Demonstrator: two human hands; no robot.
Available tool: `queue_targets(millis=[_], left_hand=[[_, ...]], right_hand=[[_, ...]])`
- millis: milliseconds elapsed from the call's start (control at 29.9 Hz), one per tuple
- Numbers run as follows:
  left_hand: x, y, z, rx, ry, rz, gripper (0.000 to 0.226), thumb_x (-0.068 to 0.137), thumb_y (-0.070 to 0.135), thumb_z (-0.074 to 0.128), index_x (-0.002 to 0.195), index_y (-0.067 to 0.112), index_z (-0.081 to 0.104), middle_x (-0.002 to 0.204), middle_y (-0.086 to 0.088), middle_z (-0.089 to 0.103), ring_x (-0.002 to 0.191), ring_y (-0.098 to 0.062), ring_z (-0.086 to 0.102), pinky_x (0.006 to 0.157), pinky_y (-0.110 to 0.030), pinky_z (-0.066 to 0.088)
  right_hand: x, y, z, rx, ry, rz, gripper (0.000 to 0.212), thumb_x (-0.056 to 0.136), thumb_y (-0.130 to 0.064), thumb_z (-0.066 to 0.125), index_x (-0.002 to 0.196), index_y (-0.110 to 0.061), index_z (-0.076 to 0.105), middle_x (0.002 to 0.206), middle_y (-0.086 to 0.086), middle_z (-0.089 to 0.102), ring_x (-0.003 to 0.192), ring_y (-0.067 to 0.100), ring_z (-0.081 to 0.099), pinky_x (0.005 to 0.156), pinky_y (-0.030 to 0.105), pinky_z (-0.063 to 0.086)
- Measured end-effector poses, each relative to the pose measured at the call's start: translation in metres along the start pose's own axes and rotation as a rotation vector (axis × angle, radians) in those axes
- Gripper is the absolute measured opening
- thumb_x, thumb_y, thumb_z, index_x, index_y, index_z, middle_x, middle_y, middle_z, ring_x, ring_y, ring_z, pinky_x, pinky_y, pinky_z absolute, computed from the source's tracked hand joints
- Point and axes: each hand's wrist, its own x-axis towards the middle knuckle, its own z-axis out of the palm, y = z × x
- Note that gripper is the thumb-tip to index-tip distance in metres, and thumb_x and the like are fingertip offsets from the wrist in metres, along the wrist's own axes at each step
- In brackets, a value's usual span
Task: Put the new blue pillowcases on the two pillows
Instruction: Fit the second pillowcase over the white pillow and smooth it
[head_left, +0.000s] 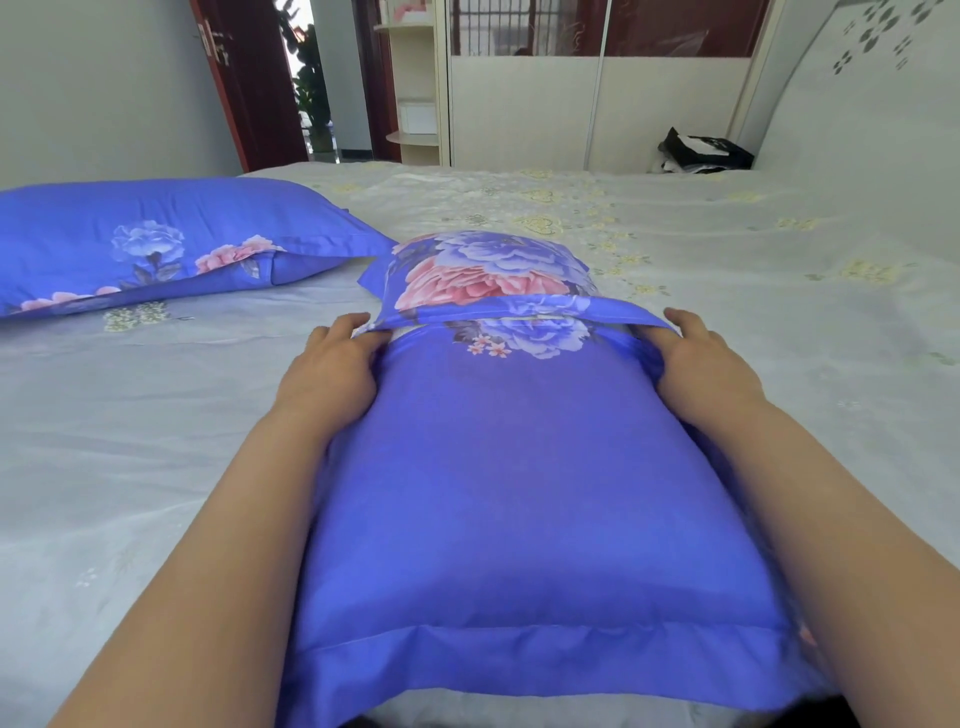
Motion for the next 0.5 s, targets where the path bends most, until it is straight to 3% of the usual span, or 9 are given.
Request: queue_targets(millis=[100, 167, 234, 334, 434, 501], left_hand=[[-0.002, 0.014, -0.005, -0.099, 0.013, 0.069, 0.042, 0.097, 0.016, 0.037, 0.138, 0.022, 0.045, 0.155, 0.004, 0.024, 0.133, -0.029, 0.029, 0.107, -0.044, 0.032], [-0.007, 0.022, -0.010, -0.193, 0.123, 0.114, 0.039, 0.096, 0.016, 0.043, 0.134, 0.018, 0.050, 0.151, 0.003, 0.033, 0.130, -0.029, 0.036, 0.106, -0.041, 0.036], [-0.017, 0.028, -0.016, -0.255, 0.295, 0.098, 0.031, 0.094, 0.016, 0.050, 0.123, 0.015, 0.061, 0.140, 0.002, 0.050, 0.121, -0.027, 0.047, 0.098, -0.035, 0.040], [-0.032, 0.035, -0.024, -0.265, 0.456, 0.042, 0.015, 0.090, 0.018, 0.058, 0.102, 0.018, 0.067, 0.106, -0.001, 0.067, 0.099, -0.026, 0.057, 0.078, -0.033, 0.042], [-0.036, 0.035, -0.024, -0.308, 0.435, -0.003, 0.017, 0.086, 0.023, 0.063, 0.098, 0.020, 0.051, 0.093, 0.002, 0.062, 0.086, -0.023, 0.055, 0.069, -0.034, 0.039], [-0.036, 0.034, -0.020, -0.240, 0.382, 0.017, 0.030, 0.085, 0.024, 0.064, 0.111, 0.020, 0.049, 0.100, 0.002, 0.060, 0.092, -0.024, 0.055, 0.074, -0.036, 0.042]], right_hand=[[-0.006, -0.009, -0.008, 0.067, 0.076, -0.114, 0.067, 0.086, -0.003, 0.038, 0.145, -0.031, 0.028, 0.156, -0.008, 0.018, 0.128, 0.025, 0.039, 0.091, 0.036, 0.043], [-0.012, -0.012, -0.009, 0.132, 0.147, -0.153, 0.059, 0.089, -0.003, 0.037, 0.143, -0.026, 0.033, 0.149, -0.003, 0.035, 0.116, 0.028, 0.049, 0.078, 0.031, 0.040], [-0.018, -0.012, -0.011, 0.178, 0.276, -0.140, 0.044, 0.094, -0.008, 0.041, 0.136, -0.022, 0.048, 0.130, 0.007, 0.057, 0.105, 0.032, 0.057, 0.072, 0.032, 0.040], [-0.028, -0.006, -0.015, 0.221, 0.473, -0.164, 0.028, 0.094, -0.012, 0.049, 0.115, -0.019, 0.066, 0.107, 0.009, 0.070, 0.095, 0.033, 0.063, 0.073, 0.033, 0.045], [-0.034, -0.004, -0.016, 0.275, 0.462, -0.171, 0.014, 0.091, -0.014, 0.052, 0.104, -0.017, 0.057, 0.098, 0.001, 0.067, 0.084, 0.029, 0.061, 0.067, 0.034, 0.044], [-0.033, -0.006, -0.014, 0.285, 0.379, -0.147, 0.026, 0.090, -0.020, 0.055, 0.114, -0.017, 0.046, 0.102, -0.006, 0.061, 0.084, 0.023, 0.058, 0.065, 0.033, 0.042]])
